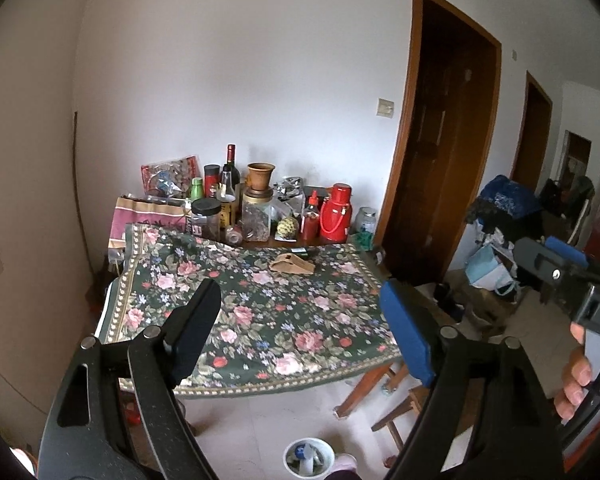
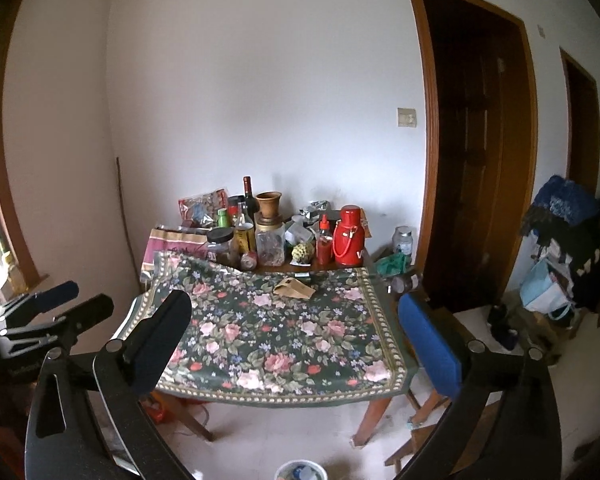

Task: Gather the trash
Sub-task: 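Raise both open tools from the bucket back toward the table, then grasp the brown paper cup sleeve with the left tool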

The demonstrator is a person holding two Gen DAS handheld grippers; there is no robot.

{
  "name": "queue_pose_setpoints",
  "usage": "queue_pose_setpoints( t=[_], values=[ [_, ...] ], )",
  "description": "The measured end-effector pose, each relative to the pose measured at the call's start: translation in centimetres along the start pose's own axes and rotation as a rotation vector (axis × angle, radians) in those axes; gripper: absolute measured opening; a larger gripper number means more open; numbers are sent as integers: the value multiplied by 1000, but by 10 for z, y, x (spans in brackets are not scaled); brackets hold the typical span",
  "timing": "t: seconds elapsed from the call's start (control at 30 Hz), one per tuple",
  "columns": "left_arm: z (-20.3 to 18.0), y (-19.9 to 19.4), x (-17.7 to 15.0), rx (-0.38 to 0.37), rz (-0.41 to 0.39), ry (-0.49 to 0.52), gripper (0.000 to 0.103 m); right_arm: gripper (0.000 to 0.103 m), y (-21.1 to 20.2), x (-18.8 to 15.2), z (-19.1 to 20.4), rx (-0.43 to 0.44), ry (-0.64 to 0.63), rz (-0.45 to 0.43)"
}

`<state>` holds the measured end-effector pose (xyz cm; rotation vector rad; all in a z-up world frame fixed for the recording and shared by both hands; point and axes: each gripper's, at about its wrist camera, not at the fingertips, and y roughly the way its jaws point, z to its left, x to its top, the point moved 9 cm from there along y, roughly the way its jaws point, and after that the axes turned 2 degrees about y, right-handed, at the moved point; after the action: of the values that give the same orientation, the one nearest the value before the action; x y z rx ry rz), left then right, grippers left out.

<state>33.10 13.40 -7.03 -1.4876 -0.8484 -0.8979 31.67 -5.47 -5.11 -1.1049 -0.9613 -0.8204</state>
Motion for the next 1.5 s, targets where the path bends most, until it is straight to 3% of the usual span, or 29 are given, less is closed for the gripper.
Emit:
queue_pose_setpoints(
  t=[0.27, 0.47, 0.73, 0.93, 1.0, 1.5],
  values=[
    [-1, 76, 32, 43, 19, -25, 81, 103, 66, 29, -39, 8, 19, -1],
    [-11, 140, 62, 76, 29, -75, 81, 103, 121, 59, -69, 94, 9, 50],
    [-25, 224, 71, 121, 99, -97, 81, 103, 195, 72, -101, 83, -57, 124],
    [-19, 290, 60, 115, 205, -104, 82, 103, 246, 62, -114, 43, -58, 220],
    [-14, 315, 52, 109, 248, -110, 90, 103, 263, 58, -117, 33, -39, 250],
    [26, 539, -50, 93, 672, -180, 93, 102, 355, 8, -140, -214, 65, 427]
  ],
)
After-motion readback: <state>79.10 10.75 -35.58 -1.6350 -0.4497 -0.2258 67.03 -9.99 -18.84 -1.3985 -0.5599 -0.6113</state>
